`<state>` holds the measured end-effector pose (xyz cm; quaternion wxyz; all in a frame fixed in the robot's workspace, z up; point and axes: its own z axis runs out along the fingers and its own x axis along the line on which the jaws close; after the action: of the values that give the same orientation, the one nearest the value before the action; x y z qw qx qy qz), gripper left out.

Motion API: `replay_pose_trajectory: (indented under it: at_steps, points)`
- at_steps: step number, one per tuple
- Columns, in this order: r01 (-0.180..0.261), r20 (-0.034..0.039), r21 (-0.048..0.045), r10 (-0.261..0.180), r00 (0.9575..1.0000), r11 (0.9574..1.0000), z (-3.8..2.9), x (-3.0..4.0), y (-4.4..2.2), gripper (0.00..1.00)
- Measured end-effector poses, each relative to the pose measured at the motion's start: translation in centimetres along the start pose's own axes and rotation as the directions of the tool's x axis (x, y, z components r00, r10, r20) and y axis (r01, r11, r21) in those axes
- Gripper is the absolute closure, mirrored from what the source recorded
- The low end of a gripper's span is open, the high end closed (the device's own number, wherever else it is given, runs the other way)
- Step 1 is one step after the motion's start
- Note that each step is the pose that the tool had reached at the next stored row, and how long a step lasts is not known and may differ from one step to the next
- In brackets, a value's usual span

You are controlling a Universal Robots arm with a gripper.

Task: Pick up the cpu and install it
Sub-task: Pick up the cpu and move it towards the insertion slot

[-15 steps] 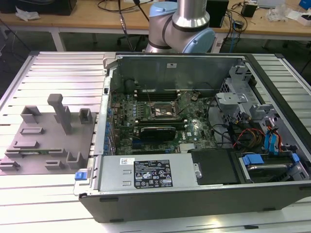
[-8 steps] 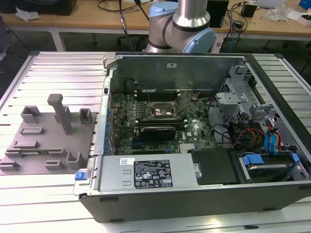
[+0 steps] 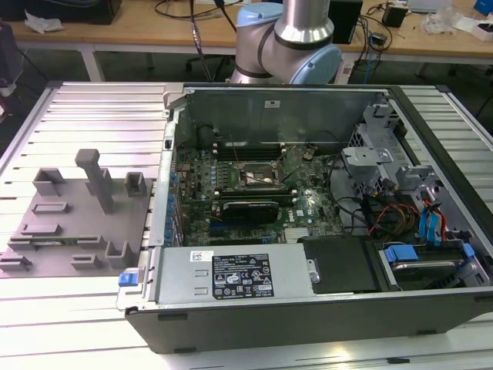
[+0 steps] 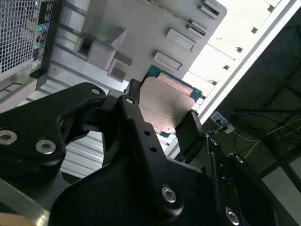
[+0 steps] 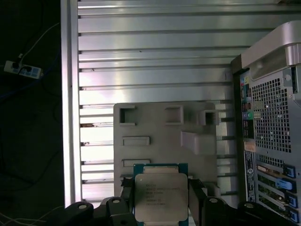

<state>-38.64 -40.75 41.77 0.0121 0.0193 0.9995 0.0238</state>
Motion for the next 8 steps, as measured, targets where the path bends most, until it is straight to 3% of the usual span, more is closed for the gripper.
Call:
replay_pose_trajectory:
  at_steps: [8]
  points:
    - [0.000, 0.0000, 0.0000, 0.000, 1.0000, 1.0000, 0.02, -0.90, 0.04, 0.45]
